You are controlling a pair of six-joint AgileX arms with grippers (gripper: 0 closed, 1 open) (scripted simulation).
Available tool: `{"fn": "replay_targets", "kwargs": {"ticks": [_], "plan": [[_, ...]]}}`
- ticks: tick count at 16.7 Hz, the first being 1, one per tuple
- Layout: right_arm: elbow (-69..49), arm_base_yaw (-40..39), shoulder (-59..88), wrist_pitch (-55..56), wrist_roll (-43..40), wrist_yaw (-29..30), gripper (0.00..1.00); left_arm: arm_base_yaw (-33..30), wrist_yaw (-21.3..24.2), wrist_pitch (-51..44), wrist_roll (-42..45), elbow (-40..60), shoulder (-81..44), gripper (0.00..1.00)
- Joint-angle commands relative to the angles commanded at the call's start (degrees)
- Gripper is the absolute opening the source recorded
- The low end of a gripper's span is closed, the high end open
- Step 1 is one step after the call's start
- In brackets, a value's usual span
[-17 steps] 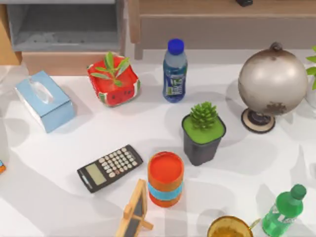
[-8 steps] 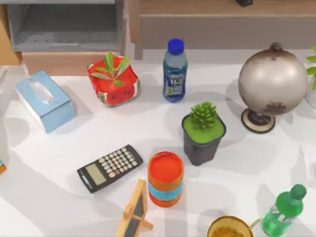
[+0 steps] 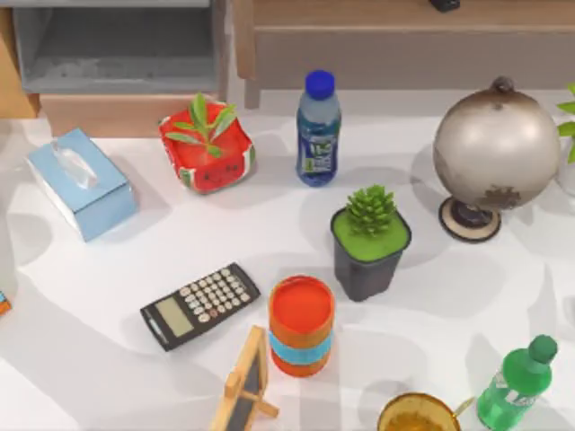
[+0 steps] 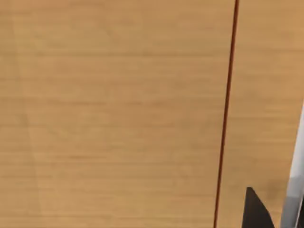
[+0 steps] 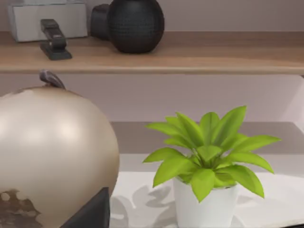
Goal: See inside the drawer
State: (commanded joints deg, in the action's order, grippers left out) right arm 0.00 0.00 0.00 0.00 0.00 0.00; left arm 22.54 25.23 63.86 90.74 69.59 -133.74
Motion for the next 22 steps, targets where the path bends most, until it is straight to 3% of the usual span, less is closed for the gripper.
{"fn": "replay_targets", "kwargs": {"ticks": [10,18,22], "plan": [[0.0,0.0,0.0,0.0,0.0,0.0,1.0,0.5,0.1,0.0,-0.3,-0.8,0.0,0.0],[0.0,0.0,0.0,0.0,0.0,0.0,1.0,3.9,3.6,7.1,-0.3,-14.4,6.1,0.0],[0.0,0.0,0.0,0.0,0.0,0.0,1.0,4.3,4.0,8.0,-0.1,-16.0,6.8,0.0]]}}
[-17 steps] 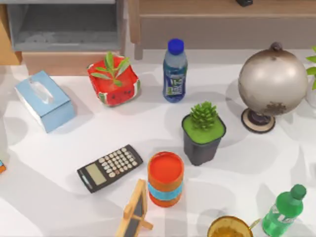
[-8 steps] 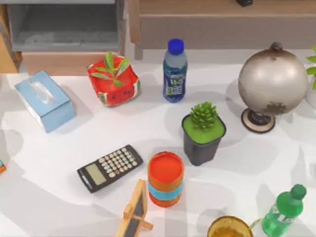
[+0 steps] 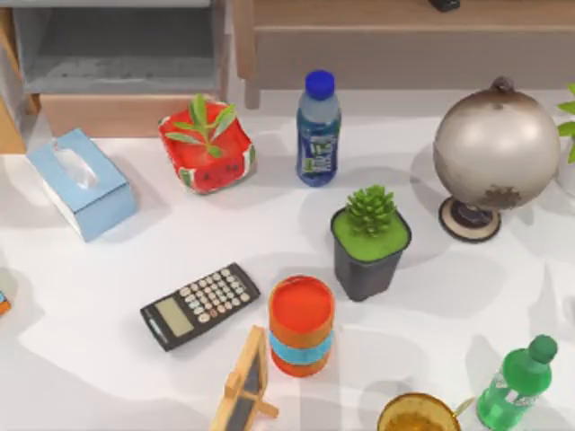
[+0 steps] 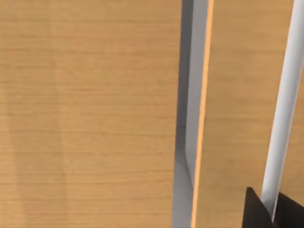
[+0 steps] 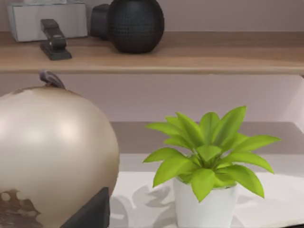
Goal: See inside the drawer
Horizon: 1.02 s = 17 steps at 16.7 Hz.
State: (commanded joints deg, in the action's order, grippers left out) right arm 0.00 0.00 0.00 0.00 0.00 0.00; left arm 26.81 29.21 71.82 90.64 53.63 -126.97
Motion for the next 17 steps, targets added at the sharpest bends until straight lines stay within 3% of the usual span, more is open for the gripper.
{"fn": "replay_targets", "kwargs": {"ticks": [4,11,17], "plan": [[0.0,0.0,0.0,0.0,0.0,0.0,1.0,0.7,0.4,0.9,0.1,-1.4,0.6,0.0],[0.0,0.0,0.0,0.0,0.0,0.0,1.0,4.8,4.8,6.8,0.2,-12.7,5.2,0.0],[0.0,0.0,0.0,0.0,0.0,0.0,1.0,5.3,5.2,7.5,0.4,-13.6,5.6,0.0]]}}
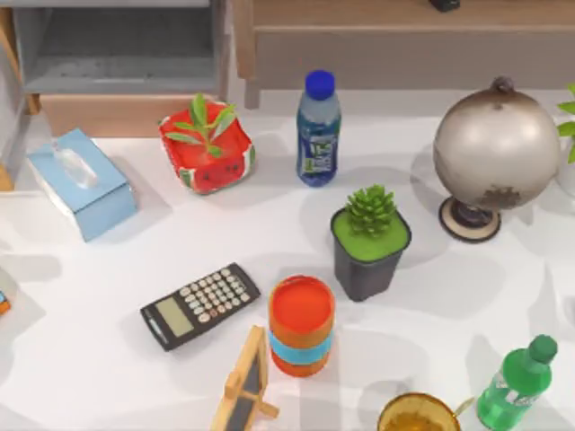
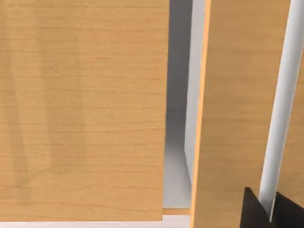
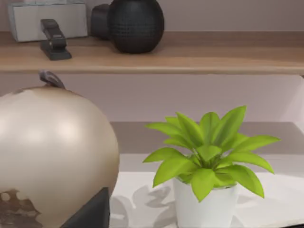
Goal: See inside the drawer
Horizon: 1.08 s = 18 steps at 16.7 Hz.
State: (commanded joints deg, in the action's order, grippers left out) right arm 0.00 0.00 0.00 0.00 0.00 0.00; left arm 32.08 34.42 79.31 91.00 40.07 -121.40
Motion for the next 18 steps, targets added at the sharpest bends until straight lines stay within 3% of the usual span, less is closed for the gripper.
{"fn": "replay_targets", "kwargs": {"ticks": [8,12,18], "plan": [[0.0,0.0,0.0,0.0,0.0,0.0,1.0,7.0,6.9,6.7,0.4,-11.9,4.6,0.0],[0.0,0.0,0.0,0.0,0.0,0.0,1.0,7.1,7.0,6.9,0.4,-12.1,4.7,0.0],[0.0,0.0,0.0,0.0,0.0,0.0,1.0,7.1,7.0,6.9,0.4,-12.1,4.7,0.45]]}}
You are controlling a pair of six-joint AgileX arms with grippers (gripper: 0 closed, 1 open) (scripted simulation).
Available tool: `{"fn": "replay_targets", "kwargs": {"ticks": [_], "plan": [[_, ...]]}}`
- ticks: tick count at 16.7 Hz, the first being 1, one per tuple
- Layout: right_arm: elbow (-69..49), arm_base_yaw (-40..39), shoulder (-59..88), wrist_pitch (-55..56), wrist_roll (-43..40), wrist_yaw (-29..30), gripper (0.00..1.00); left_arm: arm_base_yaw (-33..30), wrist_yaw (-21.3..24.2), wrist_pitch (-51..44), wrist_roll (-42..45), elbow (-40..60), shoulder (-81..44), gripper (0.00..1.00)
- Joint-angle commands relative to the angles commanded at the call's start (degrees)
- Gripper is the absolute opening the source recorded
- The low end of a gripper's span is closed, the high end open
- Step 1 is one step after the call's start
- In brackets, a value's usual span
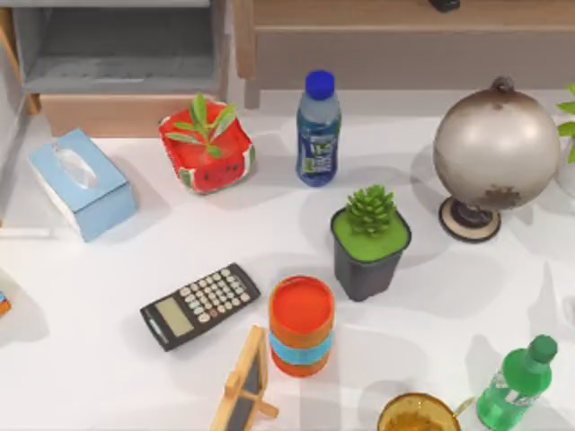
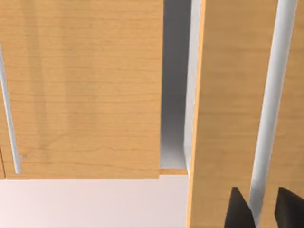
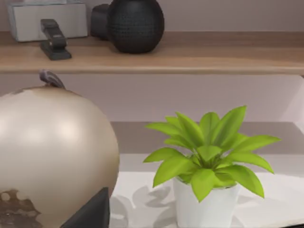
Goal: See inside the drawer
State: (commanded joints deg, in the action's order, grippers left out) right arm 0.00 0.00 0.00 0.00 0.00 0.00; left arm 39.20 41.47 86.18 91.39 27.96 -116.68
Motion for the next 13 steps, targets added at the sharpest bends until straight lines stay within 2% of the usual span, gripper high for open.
{"fn": "replay_targets", "kwargs": {"ticks": [7,13], "plan": [[0.0,0.0,0.0,0.0,0.0,0.0,1.0,0.0,0.0,0.0,0.0,0.0,0.0,0.98],[0.0,0.0,0.0,0.0,0.0,0.0,1.0,0.0,0.0,0.0,0.0,0.0,0.0,1.0]]}}
